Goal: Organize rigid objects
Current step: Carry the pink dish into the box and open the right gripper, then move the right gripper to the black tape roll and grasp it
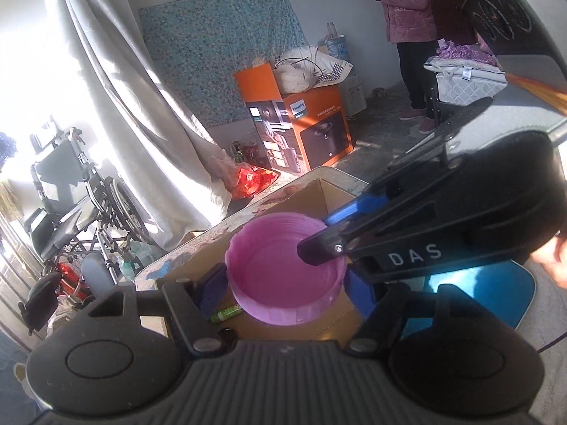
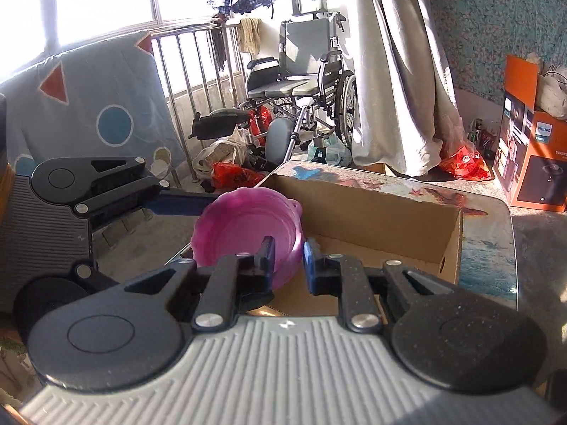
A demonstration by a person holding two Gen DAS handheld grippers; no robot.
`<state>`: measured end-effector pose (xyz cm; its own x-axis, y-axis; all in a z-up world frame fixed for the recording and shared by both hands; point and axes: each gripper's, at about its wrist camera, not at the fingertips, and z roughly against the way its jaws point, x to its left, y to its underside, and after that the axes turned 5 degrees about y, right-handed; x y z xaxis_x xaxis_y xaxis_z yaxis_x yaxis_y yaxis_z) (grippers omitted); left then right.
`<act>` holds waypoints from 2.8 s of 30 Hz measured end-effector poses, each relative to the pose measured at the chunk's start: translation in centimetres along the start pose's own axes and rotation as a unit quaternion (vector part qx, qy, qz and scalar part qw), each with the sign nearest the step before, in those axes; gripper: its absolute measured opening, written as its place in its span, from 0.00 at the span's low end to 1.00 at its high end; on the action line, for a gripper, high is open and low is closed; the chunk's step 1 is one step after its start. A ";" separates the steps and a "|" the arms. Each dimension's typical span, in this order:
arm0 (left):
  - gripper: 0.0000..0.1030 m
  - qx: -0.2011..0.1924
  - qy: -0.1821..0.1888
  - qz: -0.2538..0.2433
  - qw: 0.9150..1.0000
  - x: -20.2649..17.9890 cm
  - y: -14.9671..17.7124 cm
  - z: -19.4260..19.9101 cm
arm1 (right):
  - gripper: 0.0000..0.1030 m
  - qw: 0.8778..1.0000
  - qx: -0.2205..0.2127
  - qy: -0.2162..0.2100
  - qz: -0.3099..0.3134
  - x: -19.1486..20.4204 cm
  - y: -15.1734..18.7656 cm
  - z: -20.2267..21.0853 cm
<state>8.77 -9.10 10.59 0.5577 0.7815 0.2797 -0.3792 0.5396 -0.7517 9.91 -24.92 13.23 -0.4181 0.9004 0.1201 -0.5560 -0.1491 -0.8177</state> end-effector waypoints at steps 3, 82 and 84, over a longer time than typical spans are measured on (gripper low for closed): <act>0.71 0.047 0.016 0.022 0.999 2.9 -0.4 -3.0 | 0.16 0.997 0.061 -0.039 -0.026 -1.4 -2.6 -4.6; 0.69 0.182 0.023 0.169 0.969 -1.4 18.9 -2.7 | 0.24 0.979 0.187 -0.068 -0.044 9.4 16.3 -9.5; 0.67 0.177 0.027 0.173 0.969 -1.4 18.9 -2.7 | 0.21 0.978 0.192 -0.064 -0.039 9.7 16.4 -10.2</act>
<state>2.81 -0.88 -5.65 0.3870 0.9220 0.0089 -0.7738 0.3300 -0.5407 4.01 -14.45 -4.76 -0.4364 0.8605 0.2629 -0.8088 -0.2471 -0.5337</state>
